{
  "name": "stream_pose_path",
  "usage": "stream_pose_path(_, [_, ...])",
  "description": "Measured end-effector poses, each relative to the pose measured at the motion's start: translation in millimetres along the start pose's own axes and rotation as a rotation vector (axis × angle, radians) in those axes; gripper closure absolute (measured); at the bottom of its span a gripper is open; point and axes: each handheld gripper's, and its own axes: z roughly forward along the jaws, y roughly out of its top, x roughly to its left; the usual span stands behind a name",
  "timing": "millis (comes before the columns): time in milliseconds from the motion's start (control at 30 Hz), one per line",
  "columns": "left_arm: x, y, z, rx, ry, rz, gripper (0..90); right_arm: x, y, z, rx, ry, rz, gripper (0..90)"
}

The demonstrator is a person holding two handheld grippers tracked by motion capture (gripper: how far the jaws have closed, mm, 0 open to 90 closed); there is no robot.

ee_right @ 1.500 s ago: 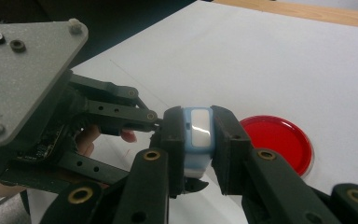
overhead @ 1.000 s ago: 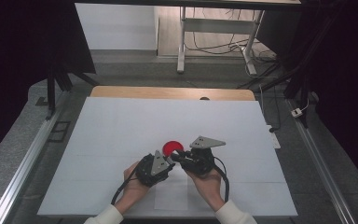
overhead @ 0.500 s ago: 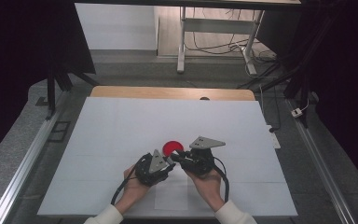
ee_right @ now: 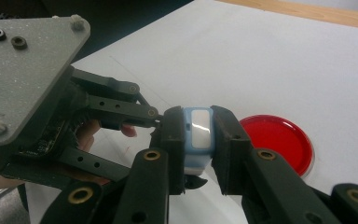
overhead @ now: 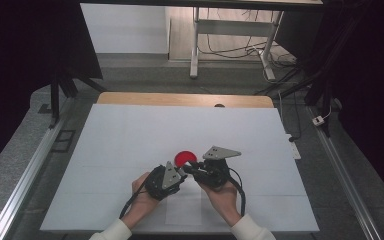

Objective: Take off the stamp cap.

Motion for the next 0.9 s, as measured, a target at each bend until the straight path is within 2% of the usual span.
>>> stream_pose_path(67, [0.2,-0.1,0.0,0.007,0.001,0.008,65.6,0.0,-0.3,0.1,-0.001,0.0,-0.001,75.2])
stream_pose_path(133, [0.7,-0.2,0.4,0.002,-0.012,-0.01,65.5,0.2,-0.4,0.4,0.001,-0.001,0.0,75.2])
stream_pose_path(233, [2.9,-0.2,0.2,-0.004,-0.051,-0.055,65.5,0.3,-0.3,-0.1,-0.008,0.0,0.006,75.1])
stream_pose_path(367, [6.1,-1.3,0.7,-0.01,-0.085,-0.115,65.4,1.0,0.1,-1.1,-0.003,-0.006,-0.002,75.2])
stream_pose_path(400, [6.4,-1.5,0.6,-0.01,-0.088,-0.119,65.4,1.3,0.2,-1.1,-0.005,-0.008,-0.003,75.1])
stream_pose_path(533, [5.3,-1.3,0.7,-0.005,-0.073,-0.097,65.4,1.2,0.3,-0.9,-0.001,-0.007,-0.002,75.1])
stream_pose_path(567, [4.1,-1.0,0.8,-0.003,-0.059,-0.079,65.5,0.9,0.3,-0.9,0.0,-0.006,-0.001,75.2])
stream_pose_path(633, [1.2,-1.7,2.9,0.034,-0.031,-0.021,65.6,0.5,0.2,-1.3,-0.016,-0.001,0.006,75.3])
stream_pose_path(667, [0.0,-3.4,5.3,0.051,-0.023,-0.004,65.6,-0.8,3.5,-6.2,-0.03,-0.017,-0.004,75.3])
stream_pose_path(733, [1.2,-4.0,5.5,0.045,-0.042,-0.018,65.6,-1.9,4.9,-8.6,-0.034,-0.017,-0.002,75.3])
stream_pose_path(800, [1.6,-3.3,4.3,0.025,-0.042,-0.028,65.6,-4.4,7.2,-14.1,-0.05,-0.021,0.006,75.3])
stream_pose_path(900, [3.3,-4.0,3.6,0.021,-0.039,-0.039,65.6,-6.2,7.5,-16.0,-0.055,-0.02,0.013,75.3])
